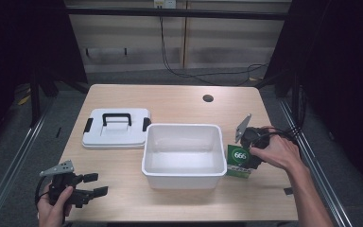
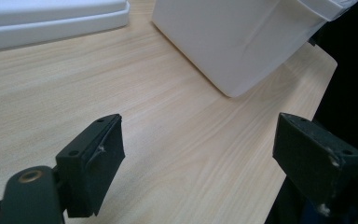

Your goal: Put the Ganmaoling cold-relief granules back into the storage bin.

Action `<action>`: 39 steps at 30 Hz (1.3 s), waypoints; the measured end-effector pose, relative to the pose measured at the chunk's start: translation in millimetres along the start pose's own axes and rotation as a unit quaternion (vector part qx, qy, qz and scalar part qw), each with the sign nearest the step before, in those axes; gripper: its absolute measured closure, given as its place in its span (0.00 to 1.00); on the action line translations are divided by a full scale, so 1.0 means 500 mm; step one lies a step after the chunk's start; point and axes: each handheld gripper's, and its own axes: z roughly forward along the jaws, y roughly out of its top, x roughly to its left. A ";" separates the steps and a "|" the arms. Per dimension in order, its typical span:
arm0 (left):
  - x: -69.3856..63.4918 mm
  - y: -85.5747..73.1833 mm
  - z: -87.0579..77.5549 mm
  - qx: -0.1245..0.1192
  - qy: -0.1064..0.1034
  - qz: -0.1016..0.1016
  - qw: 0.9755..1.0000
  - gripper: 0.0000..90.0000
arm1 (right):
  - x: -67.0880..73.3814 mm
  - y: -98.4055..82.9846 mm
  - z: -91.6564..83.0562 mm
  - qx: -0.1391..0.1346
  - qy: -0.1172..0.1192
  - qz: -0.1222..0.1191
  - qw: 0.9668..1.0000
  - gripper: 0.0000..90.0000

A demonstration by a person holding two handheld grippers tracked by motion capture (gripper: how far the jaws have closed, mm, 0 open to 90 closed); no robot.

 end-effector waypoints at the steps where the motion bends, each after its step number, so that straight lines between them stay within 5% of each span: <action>1: 0.000 0.000 0.000 0.000 0.001 0.001 1.000 0.18 | 0.001 0.002 0.002 0.000 -0.001 0.003 1.000 0.11; 5: 0.000 0.000 0.000 0.002 0.000 0.001 1.000 0.18 | -0.001 0.006 0.010 0.007 0.001 -0.011 1.000 0.11; 26: 0.000 0.000 -0.001 0.001 0.002 0.002 1.000 0.18 | -0.010 0.023 0.047 0.053 0.020 -0.001 0.998 0.14; 33: 0.000 0.000 -0.001 -0.001 0.003 0.001 1.000 0.18 | -0.012 0.026 0.055 0.060 0.028 0.003 0.998 0.14; 39: 0.000 0.000 -0.001 -0.002 0.003 0.001 1.000 0.18 | -0.008 0.024 0.053 0.051 0.019 -0.016 0.998 0.17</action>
